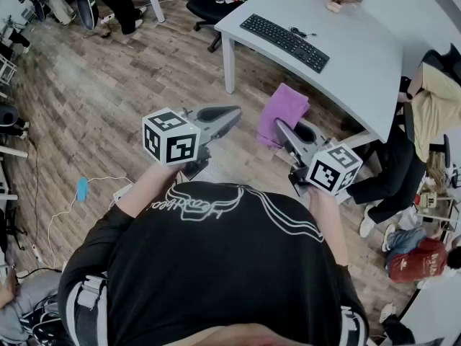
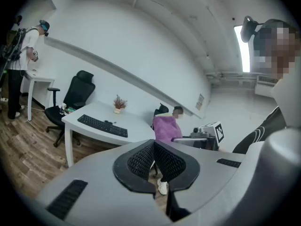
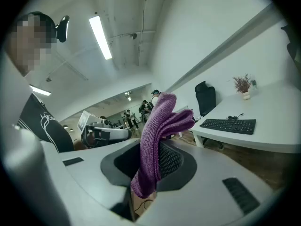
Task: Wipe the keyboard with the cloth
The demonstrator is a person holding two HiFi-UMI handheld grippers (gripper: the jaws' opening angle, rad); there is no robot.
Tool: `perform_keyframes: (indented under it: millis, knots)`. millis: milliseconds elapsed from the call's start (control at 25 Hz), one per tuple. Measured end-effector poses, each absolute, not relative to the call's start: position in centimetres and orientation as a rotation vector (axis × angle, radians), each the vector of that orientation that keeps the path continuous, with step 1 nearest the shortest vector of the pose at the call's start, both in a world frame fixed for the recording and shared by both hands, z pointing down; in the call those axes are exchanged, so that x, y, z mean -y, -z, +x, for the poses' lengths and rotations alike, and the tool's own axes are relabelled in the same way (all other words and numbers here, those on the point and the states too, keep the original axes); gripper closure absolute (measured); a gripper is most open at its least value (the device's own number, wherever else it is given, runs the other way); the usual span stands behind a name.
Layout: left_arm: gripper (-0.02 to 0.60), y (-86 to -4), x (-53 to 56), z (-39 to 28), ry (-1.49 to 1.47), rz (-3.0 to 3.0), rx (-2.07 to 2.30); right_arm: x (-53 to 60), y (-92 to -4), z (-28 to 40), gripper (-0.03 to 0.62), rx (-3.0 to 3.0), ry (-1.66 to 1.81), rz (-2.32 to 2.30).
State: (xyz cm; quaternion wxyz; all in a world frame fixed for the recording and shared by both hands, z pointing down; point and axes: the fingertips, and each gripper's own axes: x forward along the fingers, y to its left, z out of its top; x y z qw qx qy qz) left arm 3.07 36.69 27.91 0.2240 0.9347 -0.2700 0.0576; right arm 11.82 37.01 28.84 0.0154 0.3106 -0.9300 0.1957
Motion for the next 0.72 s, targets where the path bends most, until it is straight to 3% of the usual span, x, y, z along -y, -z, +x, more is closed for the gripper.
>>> perform_keyframes:
  millis: [720]
  knots:
    - [0.574,-28.3,-37.8,3.7,-0.147,2.584,0.783,-37.8,-29.1,12.8,0.533,2.953,-0.677,0.944]
